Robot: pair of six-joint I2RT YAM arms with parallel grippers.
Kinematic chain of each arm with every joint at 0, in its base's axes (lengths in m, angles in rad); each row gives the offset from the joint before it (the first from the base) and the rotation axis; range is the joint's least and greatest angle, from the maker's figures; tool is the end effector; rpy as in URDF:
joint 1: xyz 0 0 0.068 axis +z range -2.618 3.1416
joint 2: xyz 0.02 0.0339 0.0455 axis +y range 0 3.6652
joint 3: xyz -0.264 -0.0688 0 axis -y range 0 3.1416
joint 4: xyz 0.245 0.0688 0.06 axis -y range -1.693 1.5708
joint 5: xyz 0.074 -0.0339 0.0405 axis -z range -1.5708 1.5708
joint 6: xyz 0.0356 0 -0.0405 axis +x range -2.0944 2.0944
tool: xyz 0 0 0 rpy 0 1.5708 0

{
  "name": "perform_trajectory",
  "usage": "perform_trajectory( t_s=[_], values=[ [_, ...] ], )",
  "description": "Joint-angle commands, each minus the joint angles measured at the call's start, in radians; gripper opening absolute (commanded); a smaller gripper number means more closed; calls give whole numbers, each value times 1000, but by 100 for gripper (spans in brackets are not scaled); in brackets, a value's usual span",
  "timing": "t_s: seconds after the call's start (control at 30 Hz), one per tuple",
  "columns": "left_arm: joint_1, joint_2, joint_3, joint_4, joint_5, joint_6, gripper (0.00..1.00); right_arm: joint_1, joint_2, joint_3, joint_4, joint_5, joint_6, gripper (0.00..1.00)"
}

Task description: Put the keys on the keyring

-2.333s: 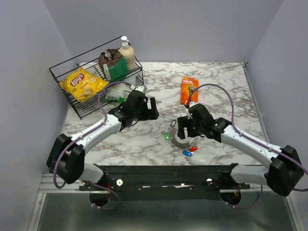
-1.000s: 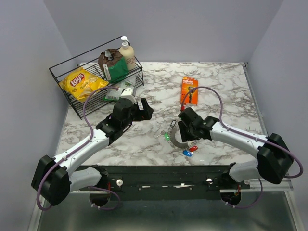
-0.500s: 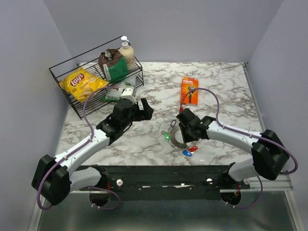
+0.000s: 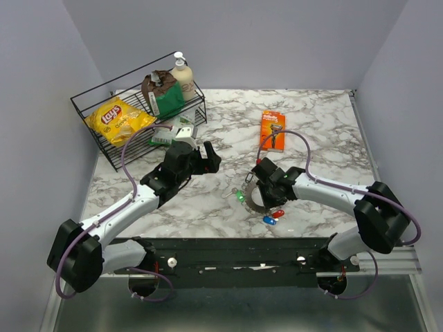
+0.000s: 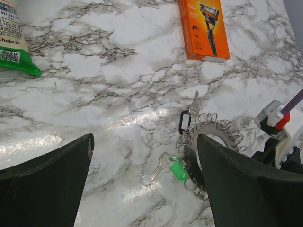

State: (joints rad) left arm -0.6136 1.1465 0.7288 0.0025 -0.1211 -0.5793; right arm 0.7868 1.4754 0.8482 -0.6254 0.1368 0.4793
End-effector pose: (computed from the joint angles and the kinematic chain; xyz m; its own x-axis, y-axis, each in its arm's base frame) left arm 0.2148 -0.1460 0.2654 -0.5394 -0.2848 -0.7924 0.2222 0.8596 -0.4601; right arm 0.1889 0.1825 0.1773 -0.9047 -0.2602 -0.3373 -0.2864 0.9577 0.0293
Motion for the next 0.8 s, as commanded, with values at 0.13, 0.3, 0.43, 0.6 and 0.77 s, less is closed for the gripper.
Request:
perform_trajectory(
  t_s=[0.13, 0.3, 0.43, 0.6, 0.77],
  values=[
    [0, 21, -15, 22, -15, 9, 99, 15, 17, 12, -60, -36, 18, 28],
    [0, 25, -14, 25, -17, 10, 99, 17, 22, 11, -62, -48, 21, 27],
    [0, 27, -11, 24, -17, 13, 99, 20, 39, 11, -71, -42, 27, 20],
    [0, 24, -6, 19, -20, 19, 99, 19, 45, 17, -76, -29, 22, 8],
    [0, 16, 1, 5, -32, 27, 99, 22, 22, 40, -71, -17, 2, 1]
  ],
)
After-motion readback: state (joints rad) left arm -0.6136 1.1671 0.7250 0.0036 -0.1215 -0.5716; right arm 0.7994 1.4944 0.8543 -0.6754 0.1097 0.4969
